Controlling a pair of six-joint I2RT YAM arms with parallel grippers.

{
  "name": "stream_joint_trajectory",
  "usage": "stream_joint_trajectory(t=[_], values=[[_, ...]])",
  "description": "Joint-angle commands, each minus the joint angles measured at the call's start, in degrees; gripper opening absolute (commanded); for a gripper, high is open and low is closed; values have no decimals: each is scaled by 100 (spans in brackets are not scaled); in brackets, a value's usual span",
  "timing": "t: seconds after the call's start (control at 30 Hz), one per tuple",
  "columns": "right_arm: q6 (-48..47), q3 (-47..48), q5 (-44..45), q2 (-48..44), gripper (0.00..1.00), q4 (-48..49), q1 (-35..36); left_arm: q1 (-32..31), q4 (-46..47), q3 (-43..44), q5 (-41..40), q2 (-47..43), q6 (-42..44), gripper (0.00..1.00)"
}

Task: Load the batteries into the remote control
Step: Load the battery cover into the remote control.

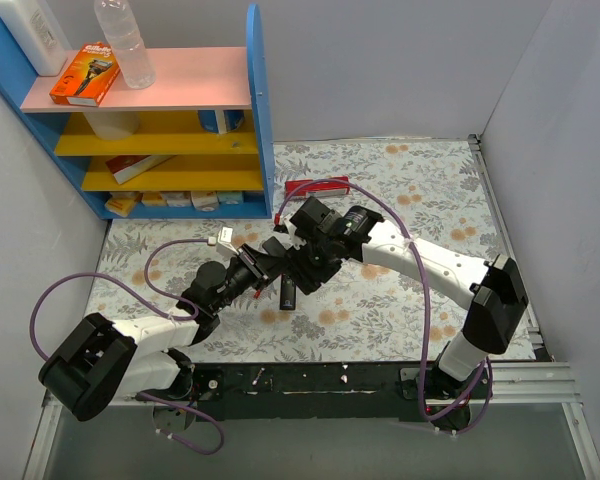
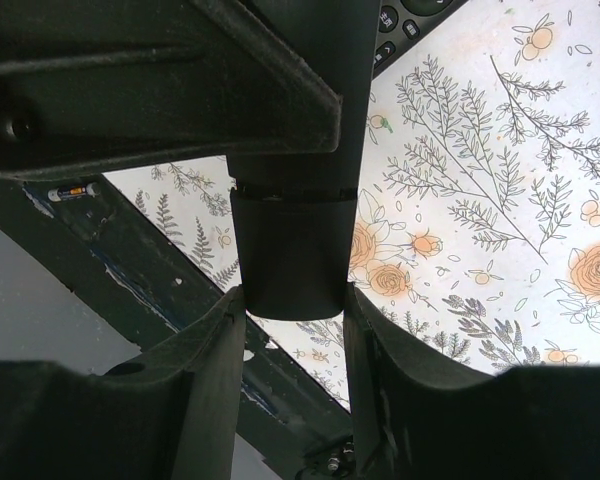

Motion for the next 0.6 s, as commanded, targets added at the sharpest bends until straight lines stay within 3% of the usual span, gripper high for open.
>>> stream_joint_trajectory(t=[0.0, 0.57], values=[[66, 315, -142, 46, 40, -10, 64, 6, 310, 181, 76, -58, 62, 0], [-110, 473, 253, 187, 46, -309, 222, 6, 161, 357, 102, -23, -114, 0]])
